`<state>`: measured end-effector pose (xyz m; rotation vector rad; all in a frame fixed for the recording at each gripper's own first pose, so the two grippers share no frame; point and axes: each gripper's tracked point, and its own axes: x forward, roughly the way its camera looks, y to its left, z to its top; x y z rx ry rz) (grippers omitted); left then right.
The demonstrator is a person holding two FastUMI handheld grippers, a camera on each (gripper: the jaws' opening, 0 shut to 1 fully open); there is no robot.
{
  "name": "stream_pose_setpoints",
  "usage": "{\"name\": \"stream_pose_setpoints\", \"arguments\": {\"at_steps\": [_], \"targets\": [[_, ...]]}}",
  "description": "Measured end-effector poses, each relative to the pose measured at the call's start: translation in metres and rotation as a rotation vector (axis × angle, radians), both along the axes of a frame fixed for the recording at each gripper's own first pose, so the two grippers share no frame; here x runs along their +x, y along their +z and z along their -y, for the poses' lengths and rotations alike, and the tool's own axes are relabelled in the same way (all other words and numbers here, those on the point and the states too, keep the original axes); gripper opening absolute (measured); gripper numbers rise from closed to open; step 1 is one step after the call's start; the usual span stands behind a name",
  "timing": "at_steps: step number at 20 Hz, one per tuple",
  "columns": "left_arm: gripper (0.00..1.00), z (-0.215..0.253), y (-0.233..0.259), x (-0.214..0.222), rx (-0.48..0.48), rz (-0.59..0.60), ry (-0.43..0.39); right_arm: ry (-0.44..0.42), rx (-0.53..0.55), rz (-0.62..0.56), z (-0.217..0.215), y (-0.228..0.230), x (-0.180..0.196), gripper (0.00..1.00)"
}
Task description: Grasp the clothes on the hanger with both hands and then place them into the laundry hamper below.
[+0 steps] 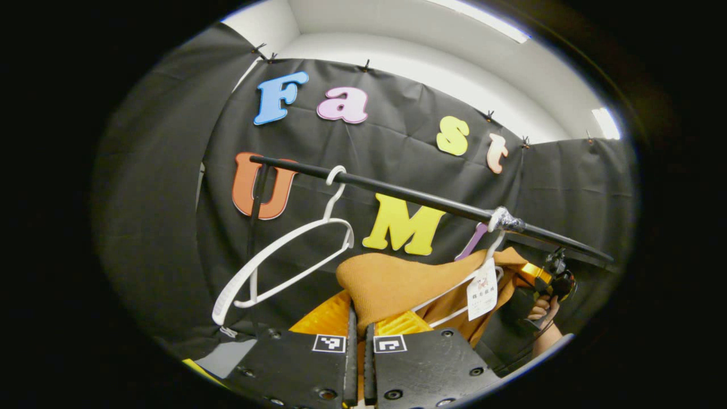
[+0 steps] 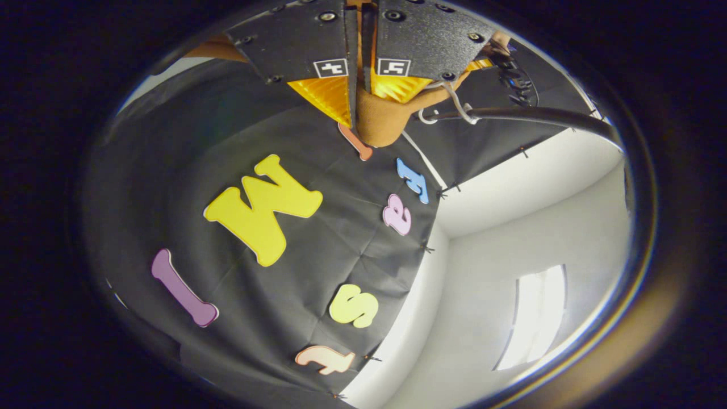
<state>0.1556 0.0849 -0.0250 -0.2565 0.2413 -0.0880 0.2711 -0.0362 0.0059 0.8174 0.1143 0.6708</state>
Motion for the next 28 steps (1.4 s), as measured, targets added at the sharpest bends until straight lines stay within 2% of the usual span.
{"name": "stream_pose_setpoints", "arguments": {"at_steps": [5,9,13,16,23,28], "targets": [[0.04,-0.002,0.004,0.001,0.081,-0.013,-0.066,0.028,-0.134,0.009,0.003,-0.004,0.028,0.05],[0.04,0.003,-0.001,0.005,0.087,-0.041,-0.123,0.078,-0.245,-0.014,0.004,-0.018,0.045,0.06],[0.04,0.013,-0.011,0.006,0.041,-0.071,-0.187,0.122,-0.266,-0.128,0.005,-0.059,0.066,0.06],[0.04,0.008,-0.022,0.0,0.007,-0.094,-0.198,0.143,-0.248,-0.181,-0.006,-0.084,0.066,0.06],[0.04,0.003,-0.034,-0.001,-0.214,-0.099,-0.238,0.212,-0.084,-0.213,-0.013,-0.089,0.054,0.06],[0.04,0.002,-0.035,-0.007,-0.389,-0.092,-0.27,0.257,0.031,-0.297,-0.02,-0.111,0.053,0.06]]}}
